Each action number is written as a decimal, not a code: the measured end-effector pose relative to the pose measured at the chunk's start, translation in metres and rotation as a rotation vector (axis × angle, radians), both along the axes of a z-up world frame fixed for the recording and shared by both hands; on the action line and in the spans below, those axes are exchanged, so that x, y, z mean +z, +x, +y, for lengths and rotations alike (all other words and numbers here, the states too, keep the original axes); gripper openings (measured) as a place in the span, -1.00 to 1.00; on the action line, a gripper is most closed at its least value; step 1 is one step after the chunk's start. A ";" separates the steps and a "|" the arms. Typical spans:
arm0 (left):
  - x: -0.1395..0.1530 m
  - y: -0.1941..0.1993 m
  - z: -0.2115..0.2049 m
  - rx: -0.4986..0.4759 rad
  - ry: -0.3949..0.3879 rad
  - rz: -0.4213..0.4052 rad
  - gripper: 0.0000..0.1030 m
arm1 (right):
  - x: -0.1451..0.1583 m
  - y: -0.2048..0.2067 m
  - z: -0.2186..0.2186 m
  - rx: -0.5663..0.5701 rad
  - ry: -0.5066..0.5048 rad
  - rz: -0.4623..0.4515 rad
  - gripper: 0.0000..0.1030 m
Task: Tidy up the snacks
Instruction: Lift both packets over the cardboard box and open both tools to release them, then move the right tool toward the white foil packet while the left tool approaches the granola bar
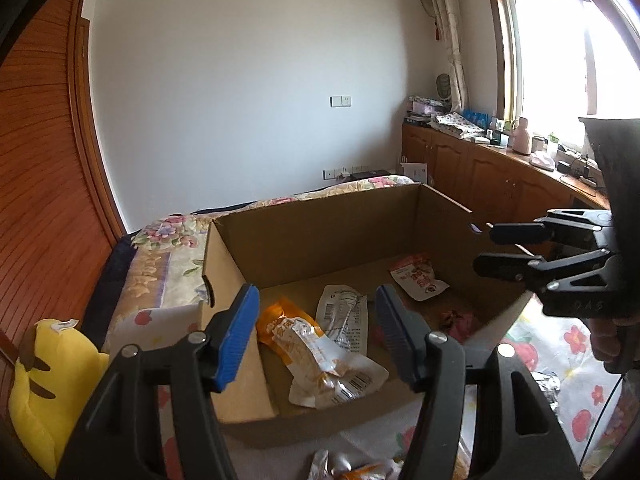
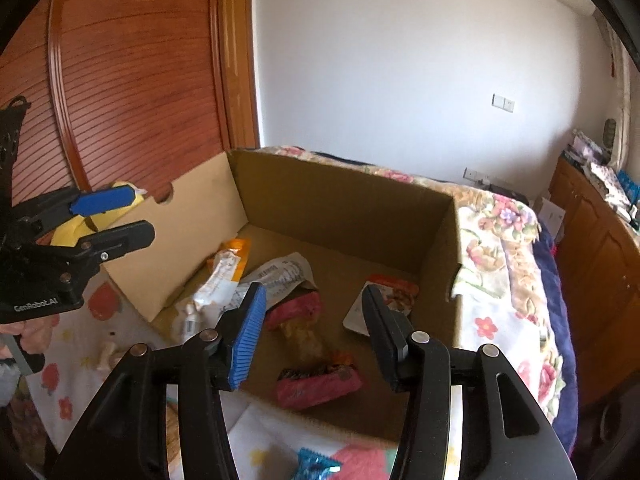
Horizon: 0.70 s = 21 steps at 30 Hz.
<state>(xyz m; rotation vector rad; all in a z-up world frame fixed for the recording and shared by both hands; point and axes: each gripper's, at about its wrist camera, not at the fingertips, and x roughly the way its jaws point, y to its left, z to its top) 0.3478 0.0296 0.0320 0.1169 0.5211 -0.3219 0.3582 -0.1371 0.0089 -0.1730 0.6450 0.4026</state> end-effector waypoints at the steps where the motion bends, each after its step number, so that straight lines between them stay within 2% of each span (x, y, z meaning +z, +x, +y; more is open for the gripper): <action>1: 0.002 -0.005 0.000 -0.001 -0.003 -0.002 0.19 | 0.003 -0.006 -0.001 -0.002 0.000 -0.006 -0.01; 8: 0.012 -0.041 0.004 0.005 0.010 -0.037 0.19 | 0.020 -0.048 -0.018 -0.025 0.016 -0.028 0.01; 14: 0.015 -0.064 0.005 -0.002 0.001 -0.035 0.19 | 0.015 -0.082 -0.031 -0.050 0.019 -0.017 0.03; 21: -0.003 -0.085 0.005 -0.007 -0.007 0.004 0.20 | -0.005 -0.114 -0.043 -0.075 0.026 0.021 0.05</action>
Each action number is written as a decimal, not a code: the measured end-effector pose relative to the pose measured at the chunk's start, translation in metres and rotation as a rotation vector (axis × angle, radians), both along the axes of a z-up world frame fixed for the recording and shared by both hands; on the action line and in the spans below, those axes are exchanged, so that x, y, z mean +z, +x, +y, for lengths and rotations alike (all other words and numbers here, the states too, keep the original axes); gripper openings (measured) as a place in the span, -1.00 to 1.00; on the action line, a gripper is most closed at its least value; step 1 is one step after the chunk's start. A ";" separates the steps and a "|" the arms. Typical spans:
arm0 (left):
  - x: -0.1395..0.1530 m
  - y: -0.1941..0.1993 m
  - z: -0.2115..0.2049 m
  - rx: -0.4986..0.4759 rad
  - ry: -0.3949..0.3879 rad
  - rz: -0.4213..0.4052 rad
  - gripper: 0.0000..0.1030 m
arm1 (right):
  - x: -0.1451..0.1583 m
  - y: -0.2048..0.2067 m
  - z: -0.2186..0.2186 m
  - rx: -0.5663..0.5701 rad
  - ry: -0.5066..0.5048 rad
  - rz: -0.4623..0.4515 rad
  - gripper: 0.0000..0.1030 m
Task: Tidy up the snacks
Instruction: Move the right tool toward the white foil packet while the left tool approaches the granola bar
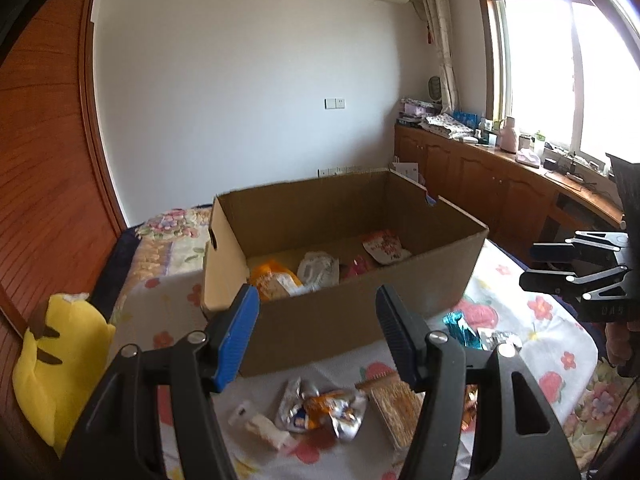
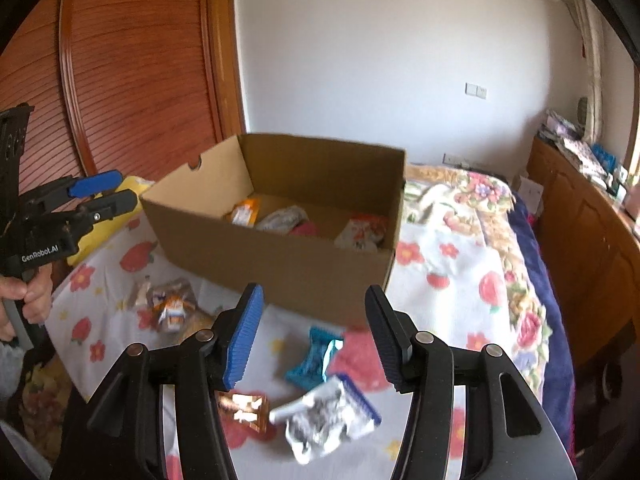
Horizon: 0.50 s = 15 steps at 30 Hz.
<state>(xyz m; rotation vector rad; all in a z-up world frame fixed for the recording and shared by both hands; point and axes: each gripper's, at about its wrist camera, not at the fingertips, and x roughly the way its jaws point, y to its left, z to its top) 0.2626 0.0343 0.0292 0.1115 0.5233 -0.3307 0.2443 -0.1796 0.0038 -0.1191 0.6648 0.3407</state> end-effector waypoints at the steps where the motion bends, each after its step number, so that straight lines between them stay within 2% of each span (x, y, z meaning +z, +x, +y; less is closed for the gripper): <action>1: -0.004 -0.002 0.000 -0.002 -0.003 0.008 0.20 | -0.005 -0.005 -0.003 -0.005 0.001 0.008 0.05; 15: -0.069 -0.027 -0.010 -0.006 -0.014 0.116 0.20 | -0.059 -0.033 -0.023 -0.048 0.023 0.108 0.05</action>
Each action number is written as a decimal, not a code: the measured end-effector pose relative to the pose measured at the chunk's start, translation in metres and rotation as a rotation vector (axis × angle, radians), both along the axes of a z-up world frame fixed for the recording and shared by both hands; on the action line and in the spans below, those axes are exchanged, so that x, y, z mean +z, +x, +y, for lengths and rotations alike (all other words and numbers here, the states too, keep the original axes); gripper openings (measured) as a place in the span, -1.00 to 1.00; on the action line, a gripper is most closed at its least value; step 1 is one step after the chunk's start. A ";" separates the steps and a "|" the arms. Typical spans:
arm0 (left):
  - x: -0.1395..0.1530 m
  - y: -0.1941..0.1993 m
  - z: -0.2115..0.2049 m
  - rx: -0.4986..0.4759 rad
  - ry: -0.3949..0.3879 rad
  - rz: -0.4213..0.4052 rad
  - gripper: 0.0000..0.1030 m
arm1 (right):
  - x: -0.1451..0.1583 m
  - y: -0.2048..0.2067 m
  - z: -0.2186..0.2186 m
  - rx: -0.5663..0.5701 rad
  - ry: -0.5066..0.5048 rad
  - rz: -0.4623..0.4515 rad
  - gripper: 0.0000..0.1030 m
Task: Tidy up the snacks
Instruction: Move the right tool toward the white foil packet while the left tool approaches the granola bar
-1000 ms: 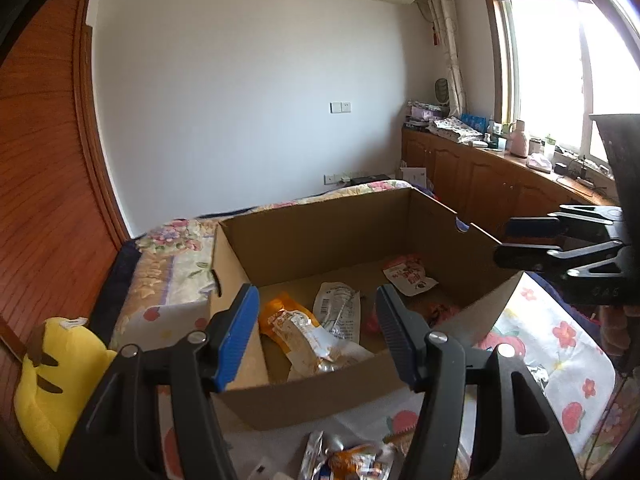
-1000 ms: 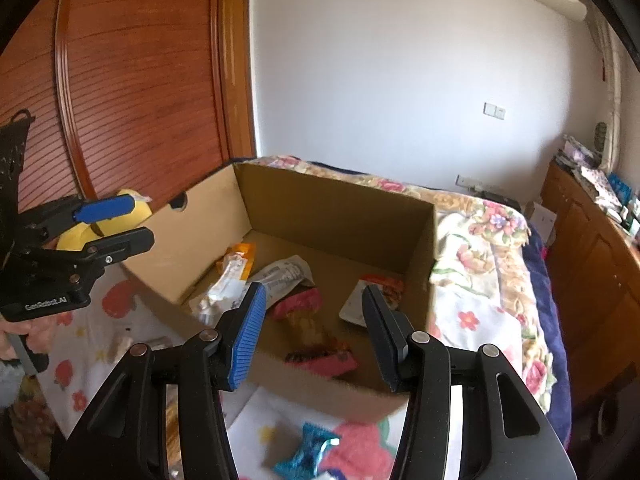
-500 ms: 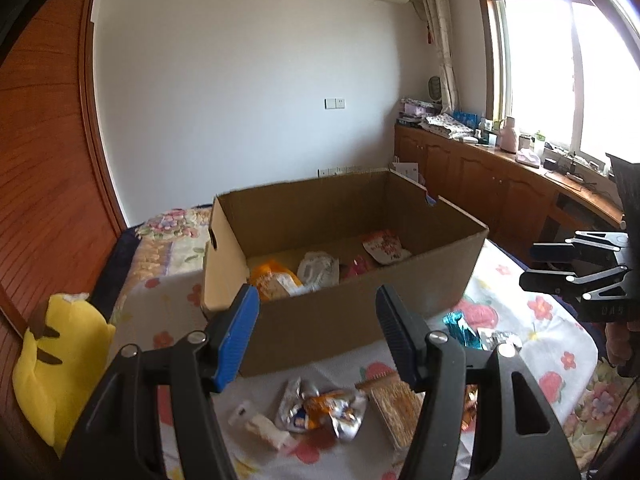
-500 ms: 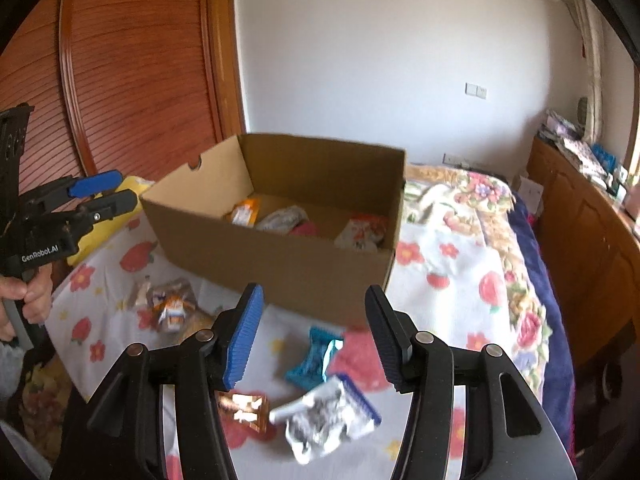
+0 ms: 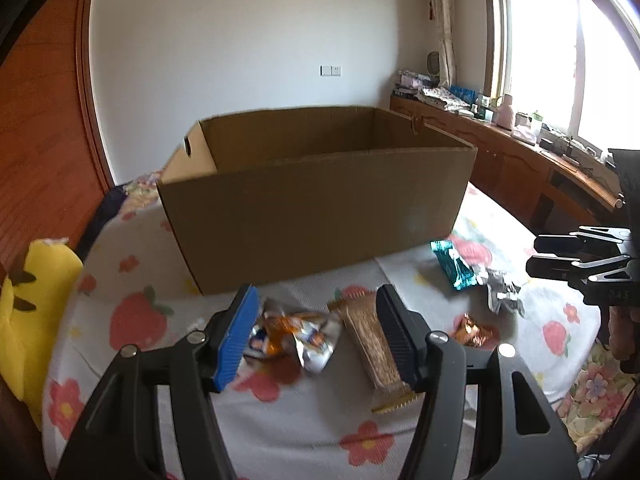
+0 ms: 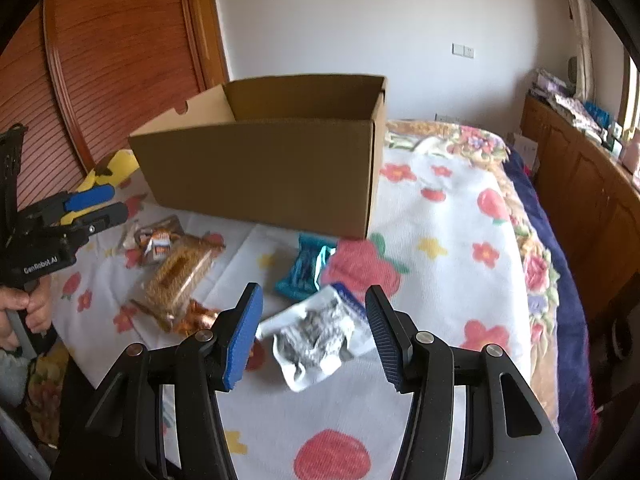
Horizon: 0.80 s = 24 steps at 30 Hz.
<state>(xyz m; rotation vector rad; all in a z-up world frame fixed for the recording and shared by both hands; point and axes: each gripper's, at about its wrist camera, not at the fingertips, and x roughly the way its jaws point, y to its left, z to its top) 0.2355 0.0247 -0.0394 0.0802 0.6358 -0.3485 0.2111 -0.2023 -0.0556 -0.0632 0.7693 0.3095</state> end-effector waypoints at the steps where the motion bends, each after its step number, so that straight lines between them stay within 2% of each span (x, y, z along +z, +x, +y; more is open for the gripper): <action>1: -0.003 -0.001 0.001 0.001 -0.004 0.007 0.20 | -0.004 -0.001 -0.001 -0.003 0.004 0.007 0.05; 10: -0.026 0.002 0.000 0.011 -0.005 0.053 0.20 | -0.033 -0.007 -0.010 -0.026 0.042 0.074 0.06; 17: -0.033 0.003 -0.004 0.009 -0.003 0.071 0.20 | -0.047 -0.002 -0.016 -0.048 0.062 0.124 0.06; 24: -0.039 0.003 -0.007 0.006 -0.003 0.085 0.20 | -0.050 0.007 -0.025 -0.062 0.151 0.155 0.10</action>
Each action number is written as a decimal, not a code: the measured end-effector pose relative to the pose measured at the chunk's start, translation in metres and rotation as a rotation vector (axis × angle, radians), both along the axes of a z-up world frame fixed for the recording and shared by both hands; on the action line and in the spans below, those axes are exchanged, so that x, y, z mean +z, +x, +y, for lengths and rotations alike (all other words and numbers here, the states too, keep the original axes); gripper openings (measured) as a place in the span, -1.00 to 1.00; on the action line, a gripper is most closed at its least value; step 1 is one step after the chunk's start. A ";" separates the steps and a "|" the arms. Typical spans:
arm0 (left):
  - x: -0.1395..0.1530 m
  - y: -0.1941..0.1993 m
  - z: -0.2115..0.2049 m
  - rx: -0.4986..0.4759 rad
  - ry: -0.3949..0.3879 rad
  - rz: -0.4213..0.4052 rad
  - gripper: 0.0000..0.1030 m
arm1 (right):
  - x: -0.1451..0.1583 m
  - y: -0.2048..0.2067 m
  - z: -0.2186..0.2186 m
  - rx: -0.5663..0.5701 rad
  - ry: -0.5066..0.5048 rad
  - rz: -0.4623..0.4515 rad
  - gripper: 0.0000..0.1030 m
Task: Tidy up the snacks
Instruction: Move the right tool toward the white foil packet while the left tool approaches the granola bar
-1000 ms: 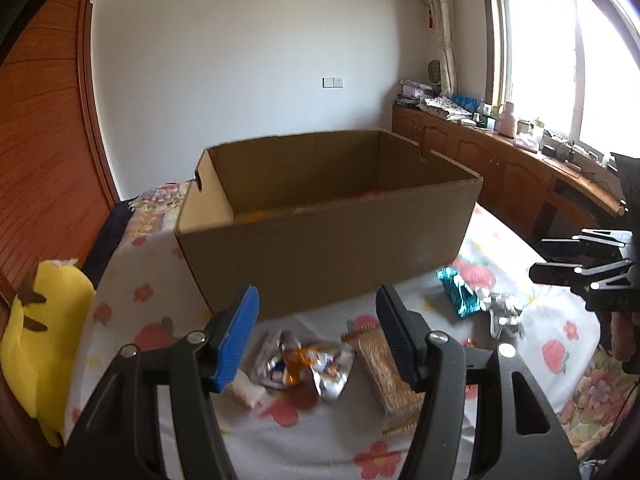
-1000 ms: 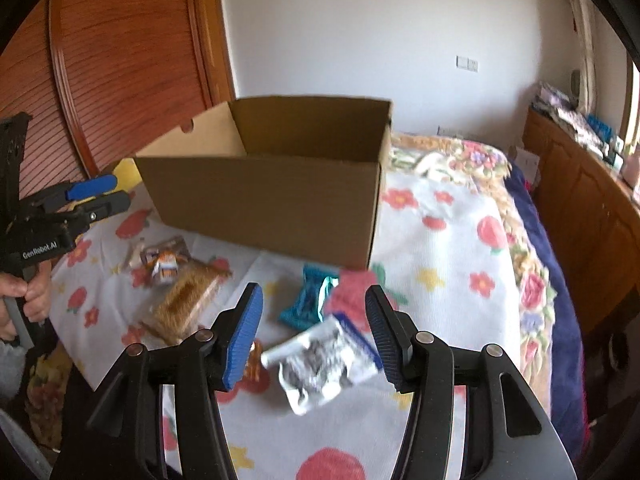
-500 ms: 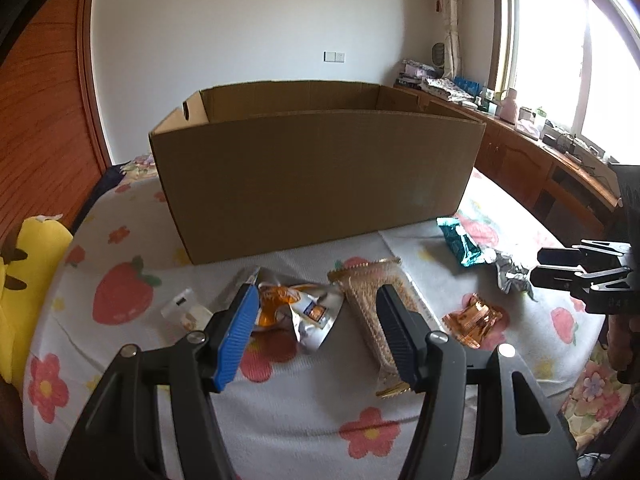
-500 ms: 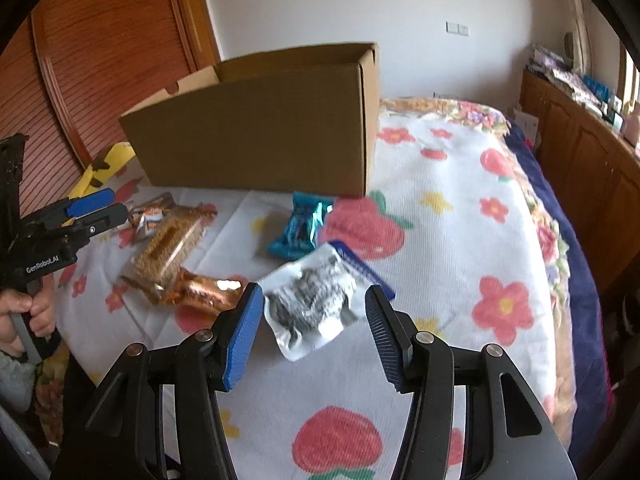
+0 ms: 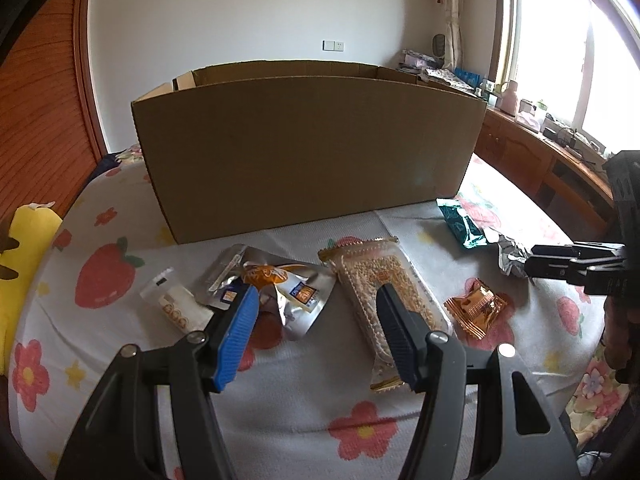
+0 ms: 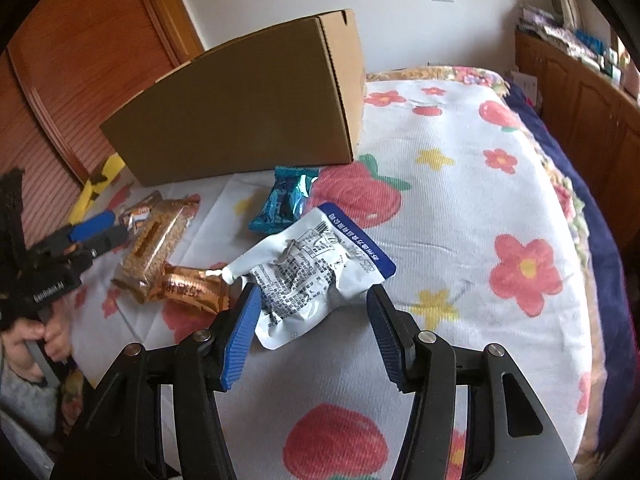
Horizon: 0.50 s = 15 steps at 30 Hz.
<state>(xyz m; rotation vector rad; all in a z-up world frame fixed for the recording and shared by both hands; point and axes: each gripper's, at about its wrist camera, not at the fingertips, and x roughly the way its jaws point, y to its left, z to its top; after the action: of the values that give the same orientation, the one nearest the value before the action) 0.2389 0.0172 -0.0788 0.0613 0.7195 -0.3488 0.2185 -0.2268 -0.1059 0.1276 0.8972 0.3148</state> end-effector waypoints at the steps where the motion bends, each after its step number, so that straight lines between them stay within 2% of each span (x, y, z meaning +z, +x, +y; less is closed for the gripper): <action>1: 0.000 0.000 -0.001 0.001 0.002 0.000 0.20 | 0.000 0.001 -0.001 -0.003 0.014 0.003 0.11; 5: -0.002 0.002 0.000 0.004 0.006 -0.003 0.20 | 0.001 0.004 -0.004 -0.008 0.056 0.014 0.19; 11: -0.004 0.001 0.000 0.010 0.004 -0.006 0.20 | 0.001 0.007 0.001 -0.013 0.053 0.015 0.29; 15: -0.005 0.000 -0.002 0.003 0.011 -0.009 0.20 | 0.002 0.018 0.008 -0.010 0.046 0.026 0.30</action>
<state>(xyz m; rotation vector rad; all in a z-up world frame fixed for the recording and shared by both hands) 0.2393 0.0155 -0.0837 0.0715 0.7123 -0.3413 0.2365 -0.2191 -0.1041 0.1789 0.9152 0.3247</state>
